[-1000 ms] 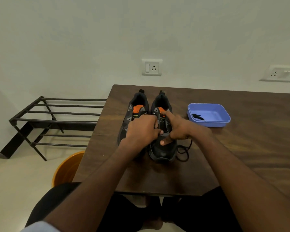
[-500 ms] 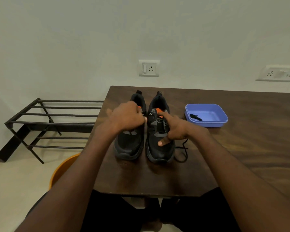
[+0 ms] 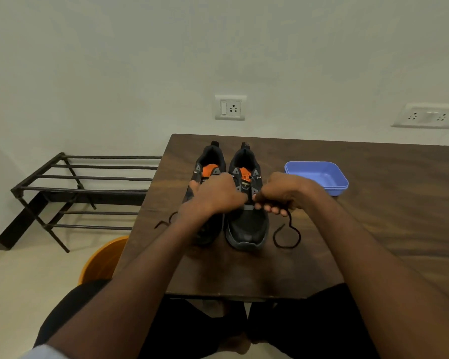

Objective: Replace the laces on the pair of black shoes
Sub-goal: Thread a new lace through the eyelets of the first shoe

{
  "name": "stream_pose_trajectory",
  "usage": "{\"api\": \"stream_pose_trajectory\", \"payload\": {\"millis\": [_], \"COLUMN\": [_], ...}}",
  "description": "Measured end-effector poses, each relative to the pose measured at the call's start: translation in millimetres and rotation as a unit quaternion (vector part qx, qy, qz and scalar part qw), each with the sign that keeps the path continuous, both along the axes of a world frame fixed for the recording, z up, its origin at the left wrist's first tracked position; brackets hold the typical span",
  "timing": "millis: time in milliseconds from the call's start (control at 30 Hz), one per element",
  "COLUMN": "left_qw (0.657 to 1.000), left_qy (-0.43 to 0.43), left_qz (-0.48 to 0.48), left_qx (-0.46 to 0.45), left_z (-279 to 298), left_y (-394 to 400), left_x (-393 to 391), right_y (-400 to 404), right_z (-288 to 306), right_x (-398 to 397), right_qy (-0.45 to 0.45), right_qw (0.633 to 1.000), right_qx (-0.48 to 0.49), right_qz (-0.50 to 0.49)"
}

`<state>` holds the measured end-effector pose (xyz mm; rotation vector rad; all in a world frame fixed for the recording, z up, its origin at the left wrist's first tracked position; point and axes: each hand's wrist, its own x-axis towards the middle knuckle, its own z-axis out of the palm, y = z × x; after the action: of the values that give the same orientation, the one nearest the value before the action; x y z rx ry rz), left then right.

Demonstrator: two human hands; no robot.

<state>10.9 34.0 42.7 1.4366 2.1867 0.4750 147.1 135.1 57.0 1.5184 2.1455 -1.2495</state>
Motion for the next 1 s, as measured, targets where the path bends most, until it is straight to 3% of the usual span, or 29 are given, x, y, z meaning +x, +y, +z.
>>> {"api": "stream_pose_trajectory", "payload": {"millis": [100,167,267,367,567,667,767,900,1000], "left_qw": [0.959,0.914,0.865,0.843,0.861,0.873,0.901,0.966,0.97], "left_qy": [-0.249,-0.33,-0.325,-0.273,-0.18,-0.177,-0.208,-0.002,0.148], "left_qz": [0.051,0.057,0.03,-0.016,-0.04,-0.019,0.017,0.132,0.163], "left_qx": [0.123,0.23,0.38,0.464,0.473,0.455,0.381,0.222,0.104], "left_z": [32.1,58.4,89.9,112.8,111.9,107.4,98.7,61.0,30.6], "left_y": [-11.7,-20.5,-24.3,-28.8,-30.8,-30.7,-33.6,-26.5,-23.6], "left_x": [-2.4,-3.7,-8.0,-7.4,-3.8,-6.1,-13.4,-34.7,-32.7], "right_y": [-6.9,-12.0,-20.4,-29.2,-39.2,-36.2,-23.9,-2.0,4.6], "right_z": [16.9,33.1,55.9,66.4,76.2,69.9,45.5,-2.4,-32.6], "right_x": [2.2,5.3,10.2,13.9,16.3,15.0,14.6,13.2,5.9], "right_qy": [0.115,0.26,0.446,0.518,0.568,0.544,0.423,0.166,0.054], "right_qw": [0.993,0.964,0.893,0.853,0.819,0.83,0.884,0.963,0.98], "right_qx": [0.011,0.04,0.031,0.042,0.08,0.104,0.132,0.192,0.189], "right_qz": [-0.022,-0.033,-0.049,-0.039,-0.023,-0.065,-0.147,-0.089,-0.038]}}
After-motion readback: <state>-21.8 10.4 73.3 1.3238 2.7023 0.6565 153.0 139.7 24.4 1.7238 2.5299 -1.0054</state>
